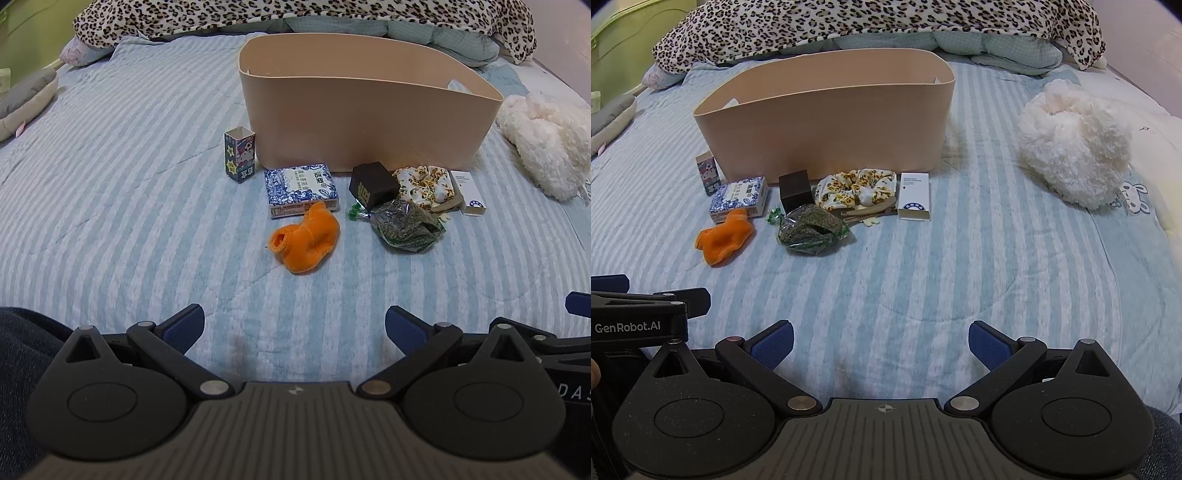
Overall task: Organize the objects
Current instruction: 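Move both tools toward the items in front of the beige basket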
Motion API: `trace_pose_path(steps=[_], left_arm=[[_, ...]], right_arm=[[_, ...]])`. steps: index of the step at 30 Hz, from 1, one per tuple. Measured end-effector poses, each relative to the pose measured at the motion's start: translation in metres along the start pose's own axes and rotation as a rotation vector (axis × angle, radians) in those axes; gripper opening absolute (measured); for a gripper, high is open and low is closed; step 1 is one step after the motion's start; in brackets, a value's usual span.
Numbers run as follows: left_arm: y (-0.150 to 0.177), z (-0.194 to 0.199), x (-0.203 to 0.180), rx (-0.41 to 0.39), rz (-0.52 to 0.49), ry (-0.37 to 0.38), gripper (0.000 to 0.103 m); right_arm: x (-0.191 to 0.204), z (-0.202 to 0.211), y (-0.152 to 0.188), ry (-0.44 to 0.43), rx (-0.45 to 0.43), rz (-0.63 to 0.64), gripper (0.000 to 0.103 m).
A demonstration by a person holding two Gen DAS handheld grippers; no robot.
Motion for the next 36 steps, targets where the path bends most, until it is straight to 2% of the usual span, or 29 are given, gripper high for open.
trace_pose_path(steps=[11,21,24,29,36], left_arm=[[-0.015,-0.010,0.004,-0.007,0.006,0.000,0.103],[-0.030,-0.038,0.004,0.022,-0.023,-0.004,0.103],[-0.034,-0.052,0.006,0.059,-0.007,0.019,0.103],[-0.047,-0.070,0.012,0.056,-0.041,-0.016,0.103],[-0.053,-0.086,0.016,0.081,-0.060,0.021,0.103]], right_arm=[[-0.001,-0.002,-0.024,0.035,-0.018,0.057,0.099],[0.005,-0.017,-0.048,0.008,-0.007,0.105,0.099],[0.010,-0.026,-0.054,0.003,0.003,0.121,0.099],[0.018,-0.046,-0.059,-0.016,0.034,0.138,0.099],[0.023,-0.075,-0.055,-0.039,0.100,0.124,0.095]])
Point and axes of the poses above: each gripper's, at about its wrist camera, not at the fingertips, and z roughly against the way its jaws point, x to its left, y to its underside, the point moved 10 cm from there along -z, roughly the way its jaws point, and after that the axes turned 9 degrees about -y, right-handed, at the moved point
